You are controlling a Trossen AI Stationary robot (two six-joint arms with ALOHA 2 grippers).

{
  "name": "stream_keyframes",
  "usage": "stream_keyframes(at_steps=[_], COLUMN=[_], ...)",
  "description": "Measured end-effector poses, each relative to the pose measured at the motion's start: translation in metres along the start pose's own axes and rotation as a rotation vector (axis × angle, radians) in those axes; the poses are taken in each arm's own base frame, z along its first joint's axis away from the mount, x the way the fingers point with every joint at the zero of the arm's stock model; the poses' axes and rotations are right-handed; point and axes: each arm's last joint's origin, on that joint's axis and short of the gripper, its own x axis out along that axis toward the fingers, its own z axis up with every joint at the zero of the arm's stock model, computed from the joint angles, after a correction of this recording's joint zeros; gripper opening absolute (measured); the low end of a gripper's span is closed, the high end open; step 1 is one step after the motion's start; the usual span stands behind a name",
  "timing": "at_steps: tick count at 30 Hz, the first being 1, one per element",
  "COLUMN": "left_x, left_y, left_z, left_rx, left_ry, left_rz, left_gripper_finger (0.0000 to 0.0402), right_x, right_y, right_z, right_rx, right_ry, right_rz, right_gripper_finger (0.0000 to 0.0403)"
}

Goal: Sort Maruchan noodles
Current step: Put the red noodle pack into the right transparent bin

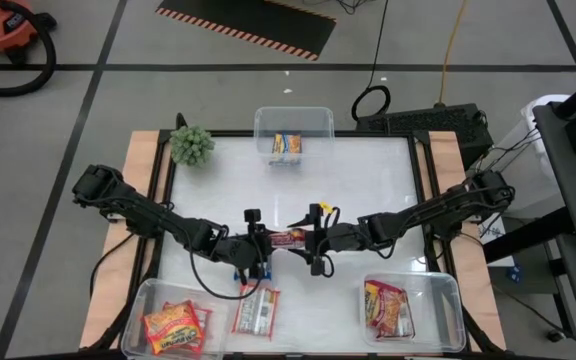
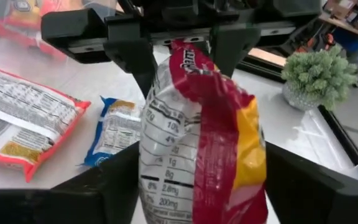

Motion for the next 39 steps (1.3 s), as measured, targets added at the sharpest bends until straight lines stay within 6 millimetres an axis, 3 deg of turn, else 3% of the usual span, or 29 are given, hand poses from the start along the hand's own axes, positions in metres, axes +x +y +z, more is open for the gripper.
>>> stream_keyframes(at_steps=[13, 19, 27, 34, 39], left_x=[0.000, 0.000, 0.000, -0.029, -0.057], left_y=[0.000, 0.000, 0.000, 0.010, 0.023], left_z=[0.000, 0.000, 0.000, 0.001, 0.001], left_rx=[-0.033, -0.072, -0.127, -0.187, -0.251], left_ry=[0.000, -0.001, -0.002, 0.027, 0.048], left_rz=[0.004, 0.000, -0.001, -0.018, -0.028], left_gripper_finger=[0.0152, 0.0159, 0.0219, 0.0262, 0.0268], right_x=[0.001, 0.001, 0.001, 0.001, 0.001], right_y=[-0.003, -0.003, -0.003, -0.003, -0.003], right_z=[0.000, 0.000, -0.001, -0.001, -0.004], right_rx=[-0.018, -0.018, -0.019, -0.008, 0.013], right_ry=[0.003, 0.003, 0.005, 0.012, 0.037], right_rz=[-0.010, -0.013, -0.015, -0.013, -0.010], right_gripper_finger=[0.0168, 0.0150, 0.0145, 0.0145, 0.0144])
